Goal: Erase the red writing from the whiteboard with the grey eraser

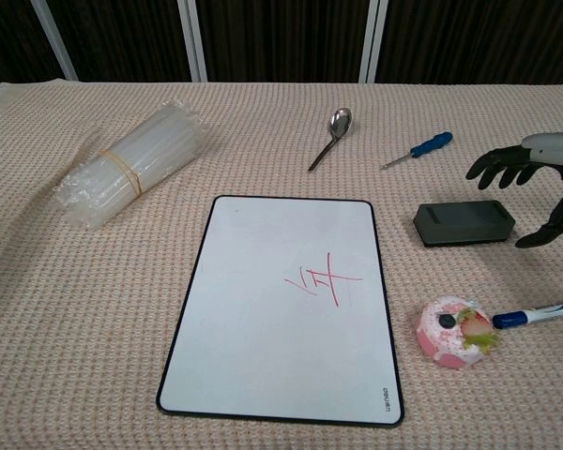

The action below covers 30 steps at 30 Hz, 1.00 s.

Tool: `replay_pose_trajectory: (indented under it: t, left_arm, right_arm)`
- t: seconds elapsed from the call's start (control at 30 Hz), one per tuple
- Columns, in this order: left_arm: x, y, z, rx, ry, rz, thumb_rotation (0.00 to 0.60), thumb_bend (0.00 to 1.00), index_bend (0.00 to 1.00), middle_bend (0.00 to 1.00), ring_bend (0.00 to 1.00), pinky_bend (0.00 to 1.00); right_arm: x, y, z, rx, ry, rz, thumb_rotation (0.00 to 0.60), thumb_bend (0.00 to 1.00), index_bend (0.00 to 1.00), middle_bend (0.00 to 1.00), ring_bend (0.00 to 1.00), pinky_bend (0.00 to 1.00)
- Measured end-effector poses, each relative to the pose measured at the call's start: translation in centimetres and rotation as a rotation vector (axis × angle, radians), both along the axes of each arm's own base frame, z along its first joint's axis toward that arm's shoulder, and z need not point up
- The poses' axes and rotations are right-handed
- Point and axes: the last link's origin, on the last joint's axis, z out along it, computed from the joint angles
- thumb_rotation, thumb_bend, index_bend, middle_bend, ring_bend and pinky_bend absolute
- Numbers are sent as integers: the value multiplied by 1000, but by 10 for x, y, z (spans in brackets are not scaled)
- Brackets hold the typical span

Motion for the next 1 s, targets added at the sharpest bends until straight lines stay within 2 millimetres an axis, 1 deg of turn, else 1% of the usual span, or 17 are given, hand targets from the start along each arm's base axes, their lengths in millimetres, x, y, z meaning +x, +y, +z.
replay_pose_trajectory:
  t: [0.17,0.43,0.6,0.83,1.0]
  left_arm:
    - [0,0,0,-1,3,5,600,455,147,9,0,0]
    - [-1,1,0,1,6,16,600,455,148,9,0,0]
    - [-2,1,0,1,6,25,600,456,148,9,0,0]
    - [-2,1,1,1,3,34,600,456,149,9,0,0]
    - [-3,1,1,0,5,42,600,456,149,9,0,0]
  right_arm:
    - [7,-9,-9,-5,6,14,600,268,283,310,304,304]
    - [21,-14,-22,0,7,48,600,284,308,339,334,338]
    - [25,-15,-29,11,18,56,600,285,328,358,362,386]
    - [30,-17,-36,11,26,67,600,294,367,392,392,418]
    - [31,-17,-37,3,25,69,600,320,410,418,412,431]
